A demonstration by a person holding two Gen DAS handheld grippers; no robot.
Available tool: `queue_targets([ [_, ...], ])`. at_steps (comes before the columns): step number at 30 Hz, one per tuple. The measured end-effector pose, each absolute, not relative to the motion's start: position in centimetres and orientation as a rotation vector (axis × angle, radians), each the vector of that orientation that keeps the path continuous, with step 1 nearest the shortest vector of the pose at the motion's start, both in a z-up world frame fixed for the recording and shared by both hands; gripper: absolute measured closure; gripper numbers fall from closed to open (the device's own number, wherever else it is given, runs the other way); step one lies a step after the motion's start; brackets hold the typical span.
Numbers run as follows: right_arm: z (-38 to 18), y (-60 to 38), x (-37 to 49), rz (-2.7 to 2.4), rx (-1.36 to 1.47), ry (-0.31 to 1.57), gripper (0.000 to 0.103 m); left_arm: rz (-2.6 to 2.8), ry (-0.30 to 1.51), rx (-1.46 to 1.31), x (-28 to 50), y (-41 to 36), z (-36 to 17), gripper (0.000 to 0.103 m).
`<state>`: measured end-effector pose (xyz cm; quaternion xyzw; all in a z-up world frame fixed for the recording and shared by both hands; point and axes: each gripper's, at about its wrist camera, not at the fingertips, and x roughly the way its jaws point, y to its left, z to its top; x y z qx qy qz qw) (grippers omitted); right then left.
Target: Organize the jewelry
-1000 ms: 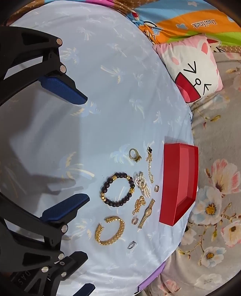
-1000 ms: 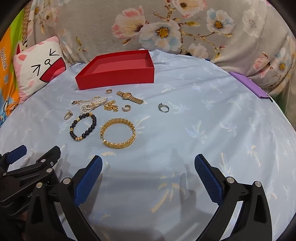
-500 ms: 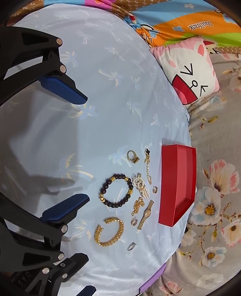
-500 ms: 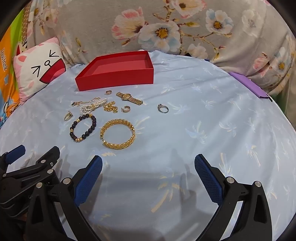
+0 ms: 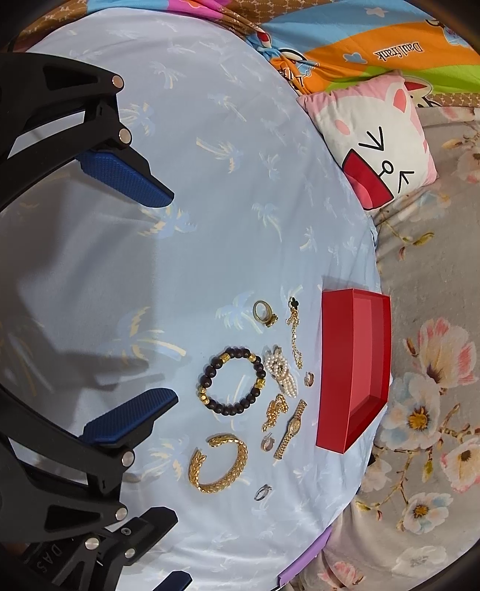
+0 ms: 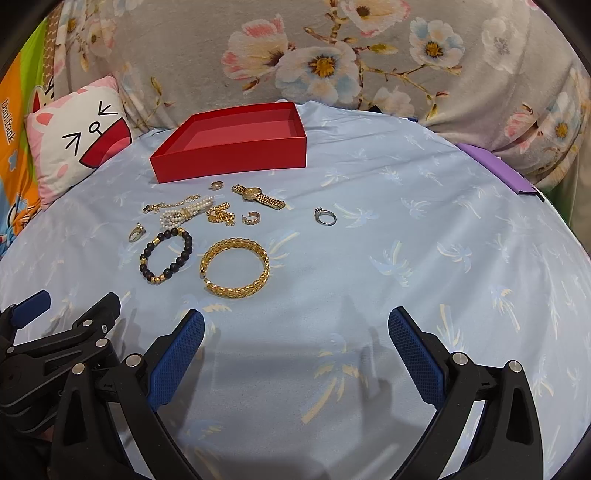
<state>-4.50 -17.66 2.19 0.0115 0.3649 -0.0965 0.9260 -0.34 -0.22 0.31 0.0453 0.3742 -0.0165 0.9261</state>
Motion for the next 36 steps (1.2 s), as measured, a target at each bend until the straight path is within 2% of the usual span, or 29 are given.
queue_targets([
  [36, 2.32, -17.77, -4.46, -0.195, 0.032, 0.744, 0.005, -0.049, 0.766, 0.071, -0.42, 0.03, 0.27, 0.007],
])
